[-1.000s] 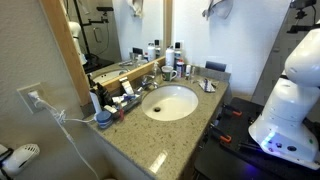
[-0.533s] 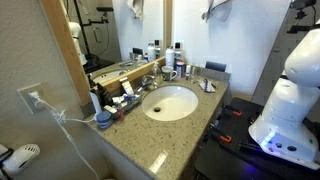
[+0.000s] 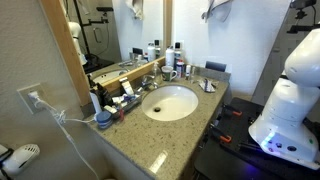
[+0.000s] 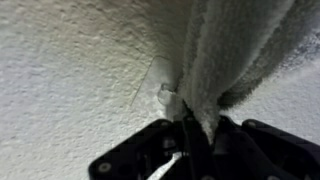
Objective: Unhang the towel, wipe the base top and hang it back
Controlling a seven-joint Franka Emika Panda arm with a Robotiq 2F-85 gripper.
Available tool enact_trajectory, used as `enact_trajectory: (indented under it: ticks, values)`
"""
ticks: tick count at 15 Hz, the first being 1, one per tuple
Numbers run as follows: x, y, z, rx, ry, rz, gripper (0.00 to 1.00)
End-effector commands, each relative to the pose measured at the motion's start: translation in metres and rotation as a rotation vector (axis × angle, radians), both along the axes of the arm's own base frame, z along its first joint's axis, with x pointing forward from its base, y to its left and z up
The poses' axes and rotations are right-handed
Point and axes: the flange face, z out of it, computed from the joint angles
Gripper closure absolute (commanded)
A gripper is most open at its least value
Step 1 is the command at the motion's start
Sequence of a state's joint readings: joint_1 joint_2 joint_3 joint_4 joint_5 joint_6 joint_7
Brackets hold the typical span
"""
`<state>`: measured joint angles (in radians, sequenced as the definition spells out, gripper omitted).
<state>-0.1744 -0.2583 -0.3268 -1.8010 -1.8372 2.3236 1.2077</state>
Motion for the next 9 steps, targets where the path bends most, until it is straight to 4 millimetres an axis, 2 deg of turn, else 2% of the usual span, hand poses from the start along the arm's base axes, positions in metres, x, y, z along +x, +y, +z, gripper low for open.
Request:
enact_trajectory:
  ticks: [1,5,9]
  values:
    - [-0.028,0.012,0.000,0.028,-0.048,0.001,0.96]
    - [-0.047,0.019,-0.008,0.064,-0.074,-0.003,0.96]
    - [-0.064,0.015,-0.020,0.117,-0.140,-0.006,0.96]
